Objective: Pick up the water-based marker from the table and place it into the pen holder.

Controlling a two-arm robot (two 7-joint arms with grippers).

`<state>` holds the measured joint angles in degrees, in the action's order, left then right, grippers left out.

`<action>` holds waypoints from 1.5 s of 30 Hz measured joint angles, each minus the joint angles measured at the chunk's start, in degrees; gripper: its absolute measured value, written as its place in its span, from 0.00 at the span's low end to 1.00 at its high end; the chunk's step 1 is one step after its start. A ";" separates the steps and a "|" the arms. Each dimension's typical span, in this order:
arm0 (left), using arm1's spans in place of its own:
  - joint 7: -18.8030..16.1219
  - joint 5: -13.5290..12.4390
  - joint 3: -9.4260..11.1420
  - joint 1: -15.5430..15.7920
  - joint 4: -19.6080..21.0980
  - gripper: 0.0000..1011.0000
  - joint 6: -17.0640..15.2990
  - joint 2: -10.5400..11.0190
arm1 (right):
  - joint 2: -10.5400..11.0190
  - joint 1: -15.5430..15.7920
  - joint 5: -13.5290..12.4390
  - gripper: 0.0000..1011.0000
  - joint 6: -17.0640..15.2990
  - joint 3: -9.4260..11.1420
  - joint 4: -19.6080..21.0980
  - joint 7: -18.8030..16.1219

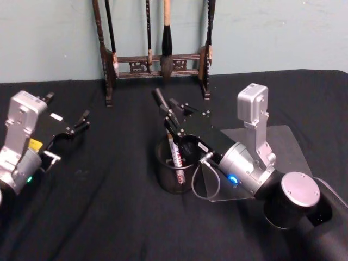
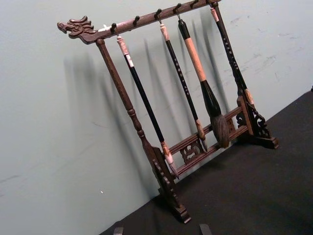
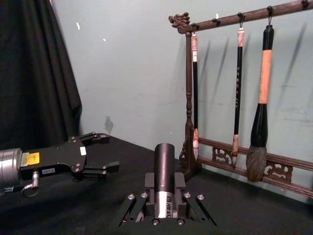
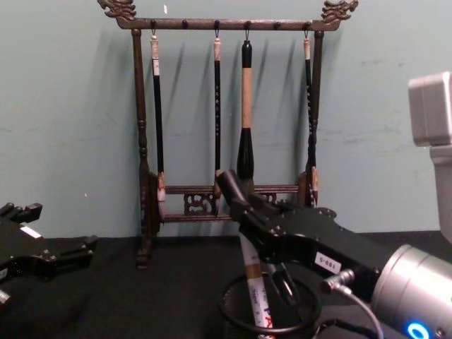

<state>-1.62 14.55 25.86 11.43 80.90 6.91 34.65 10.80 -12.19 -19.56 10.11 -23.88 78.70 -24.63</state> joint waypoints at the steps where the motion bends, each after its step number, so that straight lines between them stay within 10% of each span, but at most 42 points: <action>1: 0.00 0.00 0.00 0.00 0.00 0.99 0.00 0.00 | 0.02 0.04 0.02 0.23 -0.05 -0.05 0.00 0.04; 32: 0.00 0.00 0.00 0.00 0.00 0.99 0.00 0.00 | 0.20 0.20 1.22 0.23 -1.11 -0.79 -0.15 1.06; 45: 0.00 0.00 0.00 0.00 0.00 0.99 0.00 0.00 | 0.20 0.17 1.10 0.60 -1.06 -0.71 -0.14 0.97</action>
<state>-1.62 14.55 25.86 11.43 80.90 6.91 34.65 11.00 -12.02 -18.45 9.04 -24.59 78.56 -23.67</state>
